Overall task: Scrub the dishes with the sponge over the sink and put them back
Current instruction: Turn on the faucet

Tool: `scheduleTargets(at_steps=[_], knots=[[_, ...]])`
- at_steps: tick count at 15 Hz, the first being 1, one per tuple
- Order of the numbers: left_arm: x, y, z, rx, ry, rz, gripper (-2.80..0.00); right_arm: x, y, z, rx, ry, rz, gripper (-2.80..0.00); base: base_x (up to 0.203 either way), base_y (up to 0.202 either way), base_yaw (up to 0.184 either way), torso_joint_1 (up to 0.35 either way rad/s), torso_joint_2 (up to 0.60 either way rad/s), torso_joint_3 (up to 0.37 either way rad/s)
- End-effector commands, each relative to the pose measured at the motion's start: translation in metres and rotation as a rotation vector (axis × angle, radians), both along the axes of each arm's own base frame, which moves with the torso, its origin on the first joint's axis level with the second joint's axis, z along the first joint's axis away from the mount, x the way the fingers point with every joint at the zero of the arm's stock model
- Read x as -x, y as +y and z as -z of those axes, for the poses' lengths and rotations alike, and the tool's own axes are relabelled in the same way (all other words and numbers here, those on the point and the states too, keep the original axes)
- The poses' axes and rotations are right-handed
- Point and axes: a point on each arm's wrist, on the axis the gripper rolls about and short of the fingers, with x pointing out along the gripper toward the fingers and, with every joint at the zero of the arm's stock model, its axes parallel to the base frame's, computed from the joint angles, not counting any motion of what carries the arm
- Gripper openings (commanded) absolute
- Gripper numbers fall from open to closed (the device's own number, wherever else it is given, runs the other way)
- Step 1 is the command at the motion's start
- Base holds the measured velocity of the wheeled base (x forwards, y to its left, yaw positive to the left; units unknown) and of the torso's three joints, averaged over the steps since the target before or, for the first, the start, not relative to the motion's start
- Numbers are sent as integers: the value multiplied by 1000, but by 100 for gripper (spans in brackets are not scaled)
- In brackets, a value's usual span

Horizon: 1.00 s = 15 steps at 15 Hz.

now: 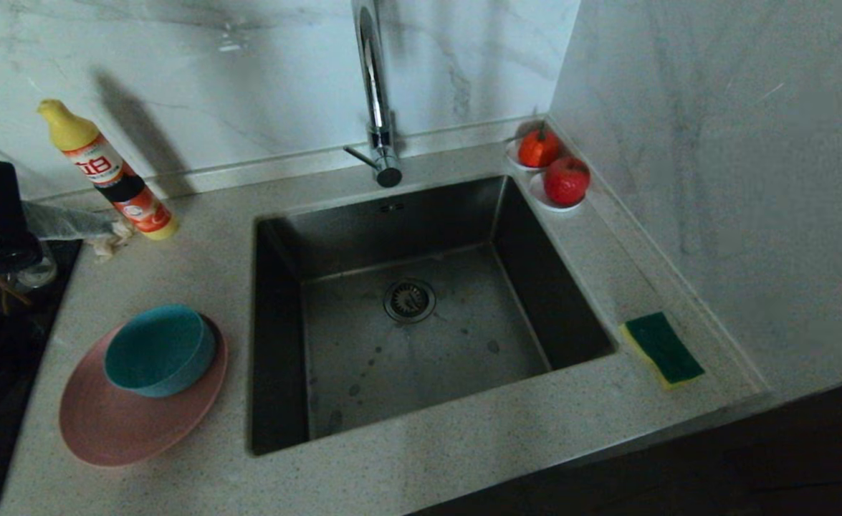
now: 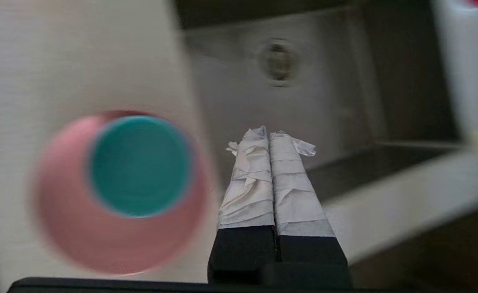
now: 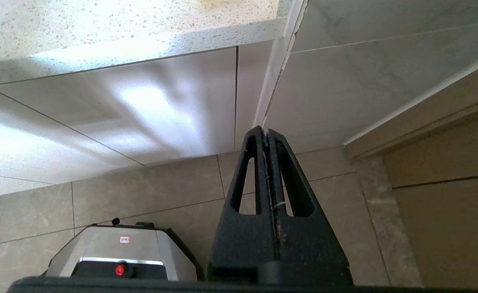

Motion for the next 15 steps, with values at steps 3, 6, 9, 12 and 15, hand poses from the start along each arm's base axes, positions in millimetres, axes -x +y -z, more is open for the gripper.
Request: scheduleTargets(at_steps=[3,6,9,12,15], knots=[[-33,-23,-8,166,64,143,-280,0,0,0,1,2,0,-280,0,0,0,0,0,0],[-74,-35,3,217,145,209,-280,0,0,0,1,3,0,-280,0,0,0,0,0,0],[-125,-47,14,300,157,201,-280,0,0,0,1,2,0,-280,0,0,0,0,0,0],[-174,-59,23,384,68,202,-280,0,0,0,1,2,0,-280,0,0,0,0,0,0],[-198,-65,22,405,15,200,-280,0,0,0,1,2,0,-280,0,0,0,0,0,0]])
